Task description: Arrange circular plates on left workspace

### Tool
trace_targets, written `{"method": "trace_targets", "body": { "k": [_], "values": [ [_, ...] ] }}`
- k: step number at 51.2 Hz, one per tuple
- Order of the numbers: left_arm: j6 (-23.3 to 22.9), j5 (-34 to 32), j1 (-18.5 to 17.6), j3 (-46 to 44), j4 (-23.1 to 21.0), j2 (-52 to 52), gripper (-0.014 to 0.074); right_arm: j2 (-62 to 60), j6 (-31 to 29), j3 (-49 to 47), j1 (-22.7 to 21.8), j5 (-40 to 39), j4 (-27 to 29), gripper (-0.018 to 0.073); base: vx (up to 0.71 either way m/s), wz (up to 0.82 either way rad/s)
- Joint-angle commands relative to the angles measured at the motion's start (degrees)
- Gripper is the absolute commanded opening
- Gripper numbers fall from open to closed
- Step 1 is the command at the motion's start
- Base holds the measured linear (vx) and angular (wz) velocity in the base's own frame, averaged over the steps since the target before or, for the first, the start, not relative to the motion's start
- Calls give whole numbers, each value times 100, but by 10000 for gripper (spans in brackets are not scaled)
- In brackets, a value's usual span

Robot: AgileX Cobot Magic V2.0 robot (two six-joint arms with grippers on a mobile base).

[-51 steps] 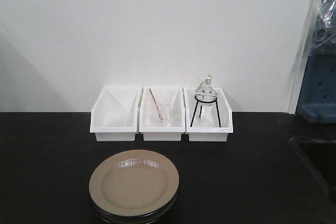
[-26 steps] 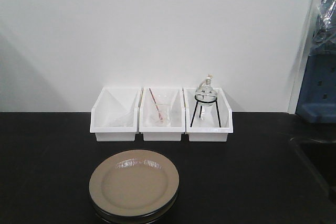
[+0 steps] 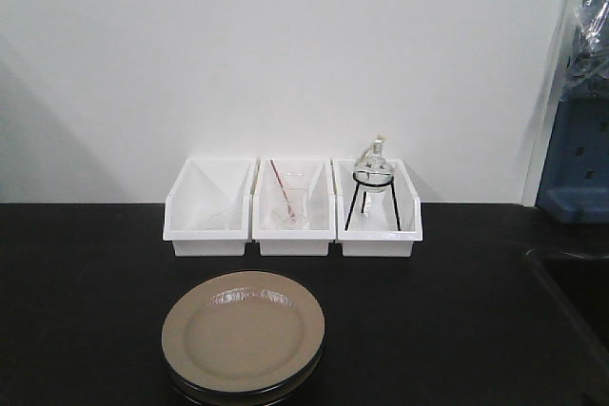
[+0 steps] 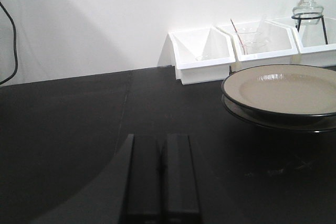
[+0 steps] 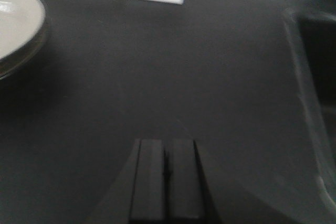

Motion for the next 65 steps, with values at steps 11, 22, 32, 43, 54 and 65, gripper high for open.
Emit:
{"method": "trace_targets", "body": {
  "k": [11,22,32,43,54,65],
  "values": [
    [-58,-485,-14,111,-4,-35,0,-2479,4029,1738,-12,-1132,-3463,-5,0,0],
    [-58,-485,-14,111,-4,-35,0,-4640,4058,2881,-12,-1132,-3306,-5,0,0],
    [-58,-473,-14,111,-5,-42,0,-5134,4141,2863,-17,-1084,-3277,-5,0,0],
    [-58,-473,-14,106,-5,-35,0,-5182,4140,2863,-28,-1064,-3277,-5,0,0],
    [-58,-473,-14,106,-5,-35,0,-5182,4140,2863,-28,-1064,-3277,-5,0,0],
    [-58,-473,-14,106,-5,-35,0,-5182,4140,2863,-28,-1064,-3277,-5,0,0]
  ]
}}
